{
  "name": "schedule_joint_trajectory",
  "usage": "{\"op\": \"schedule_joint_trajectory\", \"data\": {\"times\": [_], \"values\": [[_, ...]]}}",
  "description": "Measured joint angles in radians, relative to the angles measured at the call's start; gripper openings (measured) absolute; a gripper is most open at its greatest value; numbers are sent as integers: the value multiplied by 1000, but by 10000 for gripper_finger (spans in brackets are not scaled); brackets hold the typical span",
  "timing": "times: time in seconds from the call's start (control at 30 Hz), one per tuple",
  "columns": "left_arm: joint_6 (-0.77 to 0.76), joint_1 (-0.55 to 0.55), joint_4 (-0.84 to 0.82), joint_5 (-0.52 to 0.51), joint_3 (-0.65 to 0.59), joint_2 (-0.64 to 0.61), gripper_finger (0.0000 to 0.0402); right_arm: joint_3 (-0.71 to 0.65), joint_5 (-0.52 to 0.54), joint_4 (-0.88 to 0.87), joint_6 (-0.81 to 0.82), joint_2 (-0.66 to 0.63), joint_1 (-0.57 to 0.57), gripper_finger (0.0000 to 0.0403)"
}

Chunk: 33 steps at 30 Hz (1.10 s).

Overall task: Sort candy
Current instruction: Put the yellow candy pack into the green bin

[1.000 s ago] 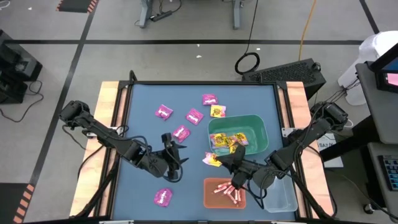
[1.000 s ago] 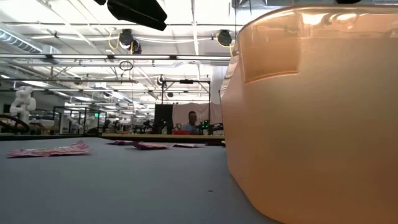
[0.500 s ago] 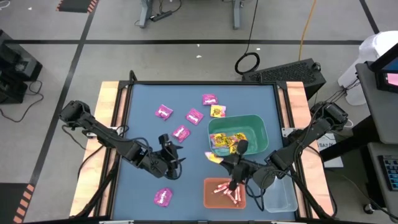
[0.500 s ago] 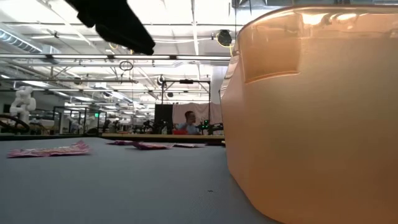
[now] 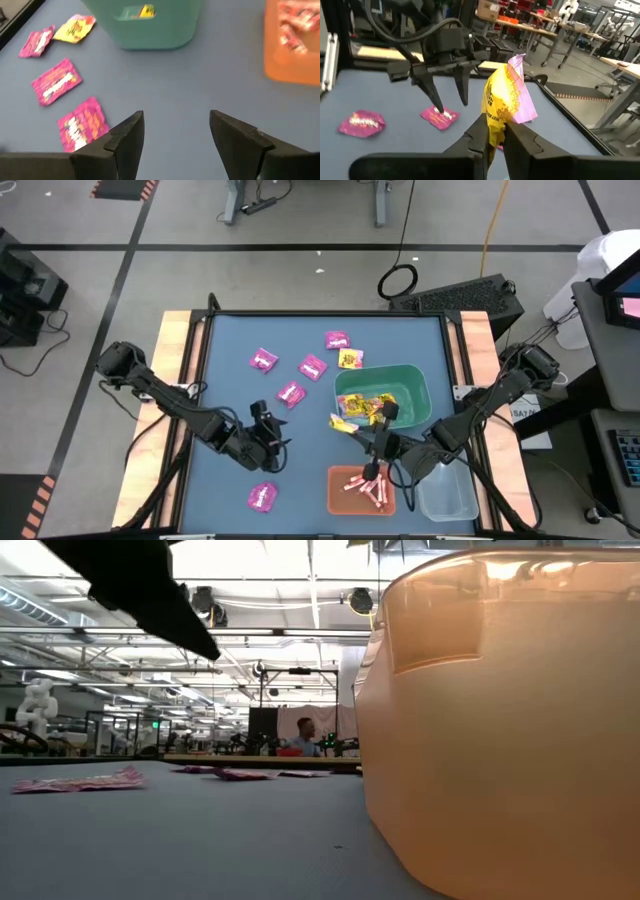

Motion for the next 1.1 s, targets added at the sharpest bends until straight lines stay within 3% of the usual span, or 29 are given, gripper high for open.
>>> {"op": "schedule_joint_trajectory", "data": {"times": [0.27,0.43,0.63,0.8,0.97,1.1], "values": [[-26,-9,-46,0,-1,0,230,0,27,-213,-21,0,2,38],[-27,-9,-95,-5,-1,0,230,0,93,-464,152,-21,-29,38],[-51,-9,-153,-60,-1,0,230,0,-117,-764,434,-120,-111,38],[-43,-9,-176,-66,0,0,230,0,-286,-940,508,-149,-170,38],[-55,-8,-264,-66,0,0,230,0,-340,-963,482,-145,-211,38],[-133,-8,-337,-65,-1,1,230,0,-289,-936,489,-145,-238,42]]}}
